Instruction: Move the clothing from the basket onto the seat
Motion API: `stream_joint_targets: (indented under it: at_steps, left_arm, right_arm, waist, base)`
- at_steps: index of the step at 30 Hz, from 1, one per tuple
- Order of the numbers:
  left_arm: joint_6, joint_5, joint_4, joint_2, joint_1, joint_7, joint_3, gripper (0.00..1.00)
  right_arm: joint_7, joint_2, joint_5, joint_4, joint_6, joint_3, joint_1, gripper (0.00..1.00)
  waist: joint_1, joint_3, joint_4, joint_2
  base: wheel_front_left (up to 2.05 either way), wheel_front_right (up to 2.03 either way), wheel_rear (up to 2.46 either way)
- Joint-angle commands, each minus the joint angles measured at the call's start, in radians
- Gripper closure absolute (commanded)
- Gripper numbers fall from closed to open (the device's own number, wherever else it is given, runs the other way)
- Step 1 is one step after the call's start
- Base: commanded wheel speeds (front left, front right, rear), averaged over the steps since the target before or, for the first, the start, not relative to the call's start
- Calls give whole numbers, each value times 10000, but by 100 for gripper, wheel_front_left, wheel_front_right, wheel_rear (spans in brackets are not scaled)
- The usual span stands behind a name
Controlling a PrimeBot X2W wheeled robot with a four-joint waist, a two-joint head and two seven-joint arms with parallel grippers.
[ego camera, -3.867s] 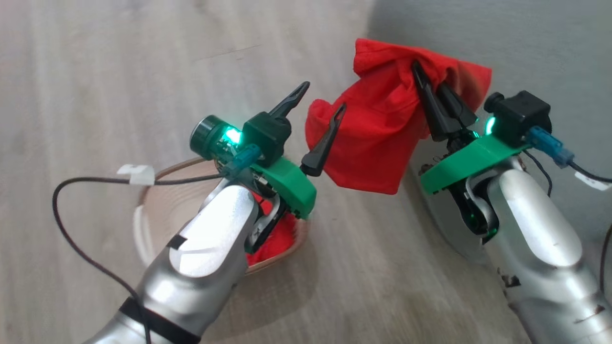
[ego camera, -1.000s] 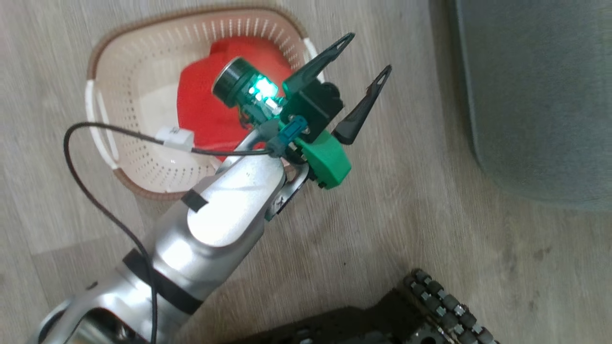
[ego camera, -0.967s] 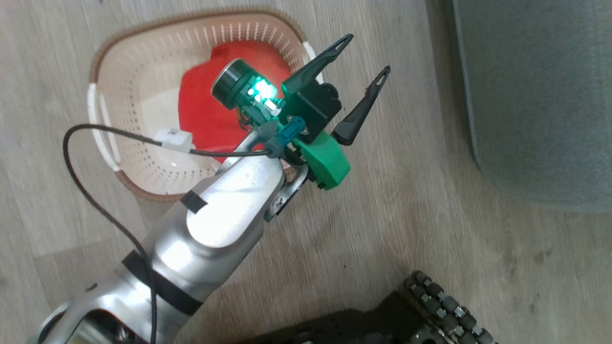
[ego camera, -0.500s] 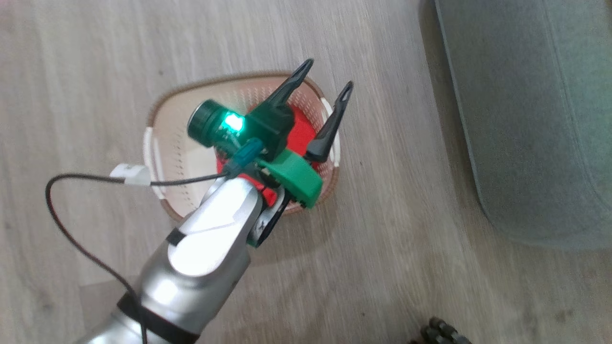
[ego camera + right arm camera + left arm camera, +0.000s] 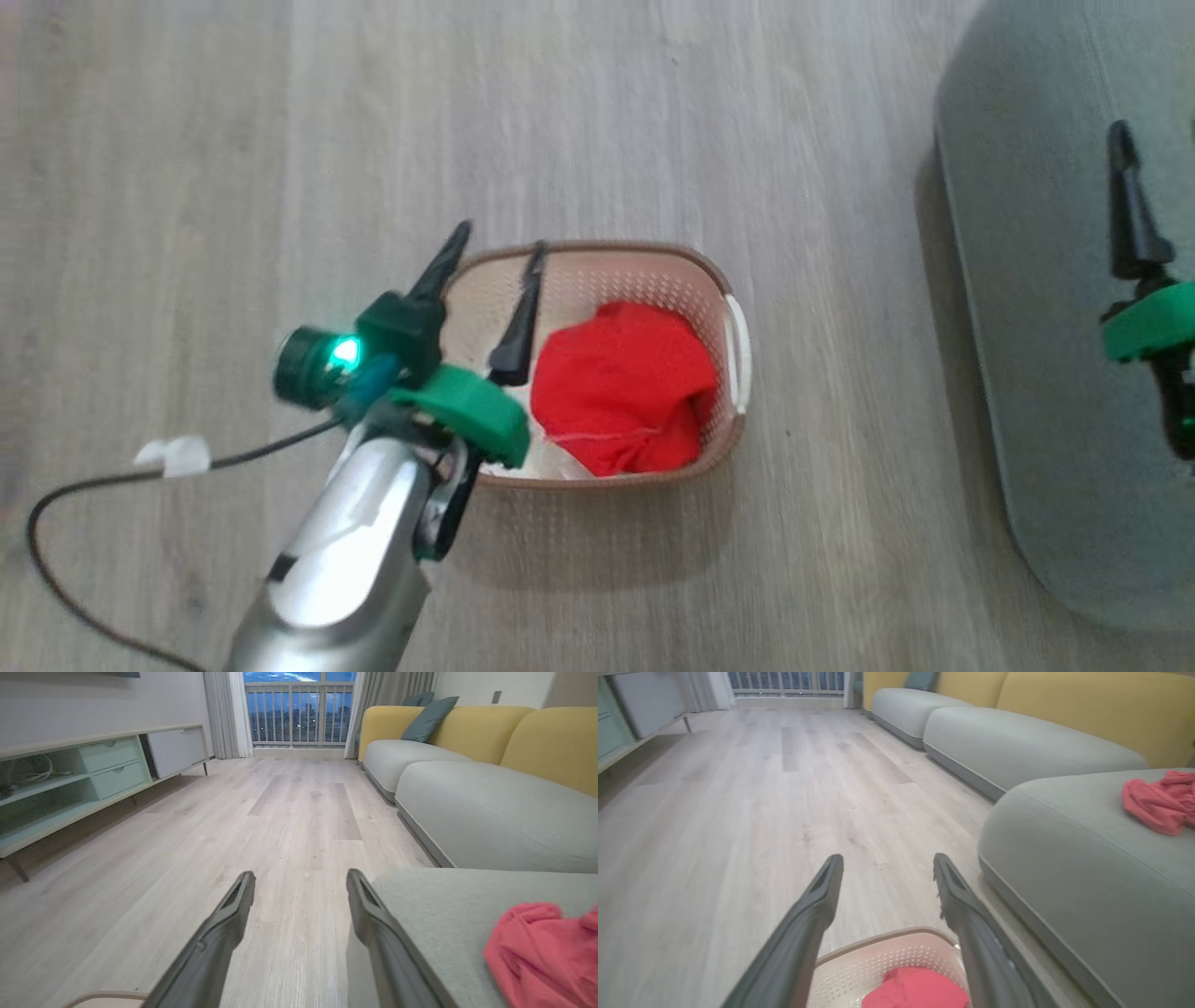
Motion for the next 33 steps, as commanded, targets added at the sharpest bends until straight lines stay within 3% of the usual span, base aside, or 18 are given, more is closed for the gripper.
stream_joint_targets:
  at_steps: [1,16,33]
  left_arm:
    - [38,73,-360,89,-52,-49,436,0]
    - [131,914,-657,82,1879,-49,2900,0]
    - [288,1055,-1391,68,3457,-49,3884,0]
  right_arm:
    - [-65,-130,-18,-329,-4,143,99,0]
    - [-65,1180,-542,-536,-4,1203,1114,0]
    - [-65,1890,-1139,-691,-4,766,2506,0]
  waist:
    - [1,-413,393,-1]
    - [1,-1762,556,-1]
    - [1,-2387,652,-1]
  base:
    - [0,0,0]
    - [0,0,0]
    - [0,0,0]
